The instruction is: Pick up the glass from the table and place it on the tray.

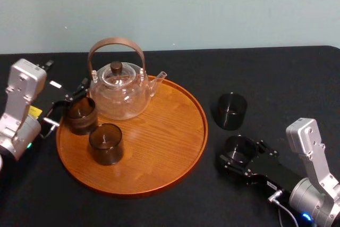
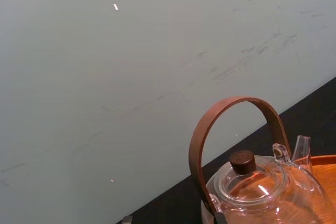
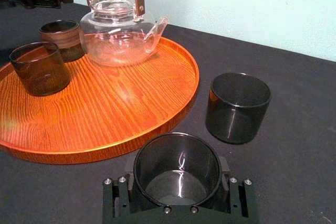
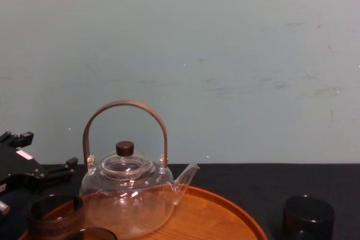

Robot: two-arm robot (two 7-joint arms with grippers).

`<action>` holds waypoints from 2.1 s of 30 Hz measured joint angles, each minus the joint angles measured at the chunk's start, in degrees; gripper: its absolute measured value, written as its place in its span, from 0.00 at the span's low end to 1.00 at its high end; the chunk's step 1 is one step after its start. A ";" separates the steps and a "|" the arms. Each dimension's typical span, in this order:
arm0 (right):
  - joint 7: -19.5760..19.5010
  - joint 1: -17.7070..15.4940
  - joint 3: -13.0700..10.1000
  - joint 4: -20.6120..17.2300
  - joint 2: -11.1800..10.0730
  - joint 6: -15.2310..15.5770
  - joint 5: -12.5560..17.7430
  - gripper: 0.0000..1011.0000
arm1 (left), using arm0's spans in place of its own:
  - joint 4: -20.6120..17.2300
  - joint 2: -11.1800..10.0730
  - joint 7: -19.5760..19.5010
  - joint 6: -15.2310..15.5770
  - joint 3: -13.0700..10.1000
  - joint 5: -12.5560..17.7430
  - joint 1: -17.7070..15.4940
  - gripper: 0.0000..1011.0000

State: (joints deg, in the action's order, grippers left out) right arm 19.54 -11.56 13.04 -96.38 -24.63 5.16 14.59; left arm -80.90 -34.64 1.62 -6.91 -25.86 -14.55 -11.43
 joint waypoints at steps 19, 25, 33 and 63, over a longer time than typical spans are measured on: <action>1.91 1.93 0.63 0.96 -0.72 -1.51 0.88 0.90 | 0.00 0.00 0.00 0.00 0.00 0.00 0.00 0.99; 3.08 3.60 2.78 -0.05 -1.17 -1.73 0.70 0.90 | 0.00 0.00 0.00 0.00 0.00 0.00 0.00 0.99; 4.73 6.93 6.43 -0.10 -0.85 -1.43 0.13 0.90 | 0.00 0.00 0.00 0.00 0.00 0.00 0.00 0.99; 9.05 21.81 17.60 12.35 4.78 0.32 -0.82 0.90 | 0.00 0.00 0.00 0.00 0.00 0.00 0.00 0.99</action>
State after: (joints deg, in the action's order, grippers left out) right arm 28.59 10.26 30.65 -84.03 -19.85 5.48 13.77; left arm -80.90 -34.64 1.62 -6.91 -25.86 -14.55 -11.43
